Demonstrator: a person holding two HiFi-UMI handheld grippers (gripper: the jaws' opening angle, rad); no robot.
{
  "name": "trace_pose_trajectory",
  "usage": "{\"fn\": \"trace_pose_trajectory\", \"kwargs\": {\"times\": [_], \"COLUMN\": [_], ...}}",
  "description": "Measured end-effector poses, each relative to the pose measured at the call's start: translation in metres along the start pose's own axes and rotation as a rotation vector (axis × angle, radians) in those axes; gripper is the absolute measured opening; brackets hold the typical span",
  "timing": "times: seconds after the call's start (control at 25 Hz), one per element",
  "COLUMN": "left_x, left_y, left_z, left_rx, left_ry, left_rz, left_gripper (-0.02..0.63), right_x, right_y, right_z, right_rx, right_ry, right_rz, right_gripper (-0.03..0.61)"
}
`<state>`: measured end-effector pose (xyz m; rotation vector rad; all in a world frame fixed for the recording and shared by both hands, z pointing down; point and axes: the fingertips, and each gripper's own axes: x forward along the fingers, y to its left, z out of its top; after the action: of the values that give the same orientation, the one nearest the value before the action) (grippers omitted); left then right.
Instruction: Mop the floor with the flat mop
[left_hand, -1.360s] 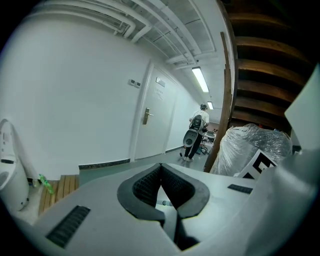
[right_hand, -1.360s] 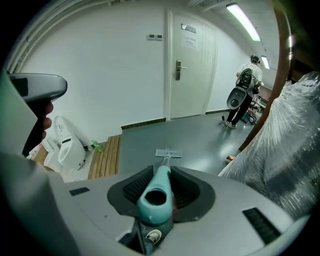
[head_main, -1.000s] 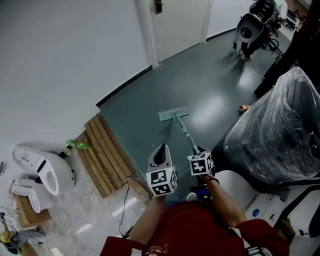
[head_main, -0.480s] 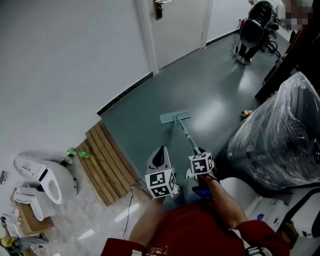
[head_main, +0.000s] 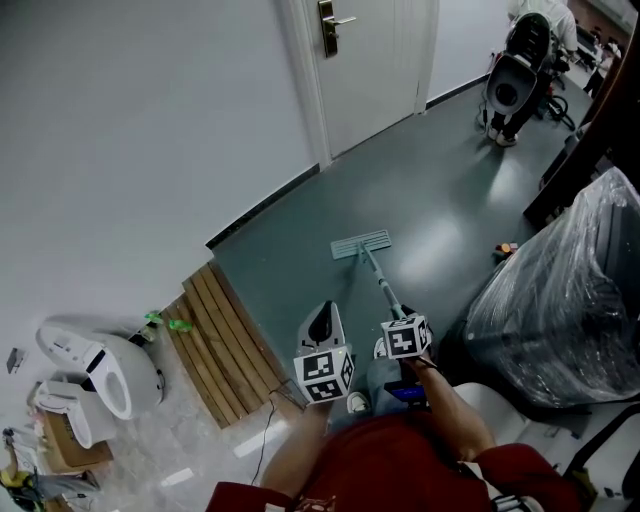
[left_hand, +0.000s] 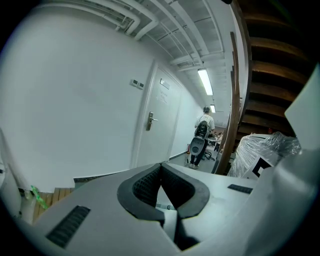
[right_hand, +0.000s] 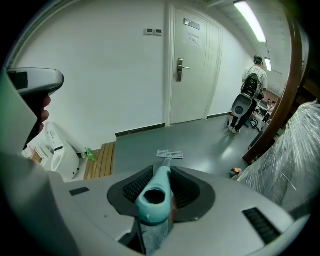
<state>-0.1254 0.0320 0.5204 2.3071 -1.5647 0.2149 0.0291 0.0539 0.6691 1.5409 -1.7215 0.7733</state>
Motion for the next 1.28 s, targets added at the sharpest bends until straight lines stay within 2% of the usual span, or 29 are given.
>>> {"fn": "trace_pose_trajectory", "kwargs": {"times": [0.4, 1.28], "left_x": [0.075, 0.221], "left_y": [0.001, -0.035], "left_z": [0.031, 0.077], "left_rx": [-0.006, 0.031], "left_ry": [0.006, 0.014], "left_rz": [0.008, 0.084], "left_gripper": [0.015, 0.015], "right_x": [0.038, 0.121], "right_y": [-0.027, -0.111], "right_z": [0.065, 0.171], "right_rx": [-0.01, -0.043], "right_ry": [-0.005, -0.023], "right_rz": [0.019, 0.11], "right_gripper": [0.118, 0.12]}}
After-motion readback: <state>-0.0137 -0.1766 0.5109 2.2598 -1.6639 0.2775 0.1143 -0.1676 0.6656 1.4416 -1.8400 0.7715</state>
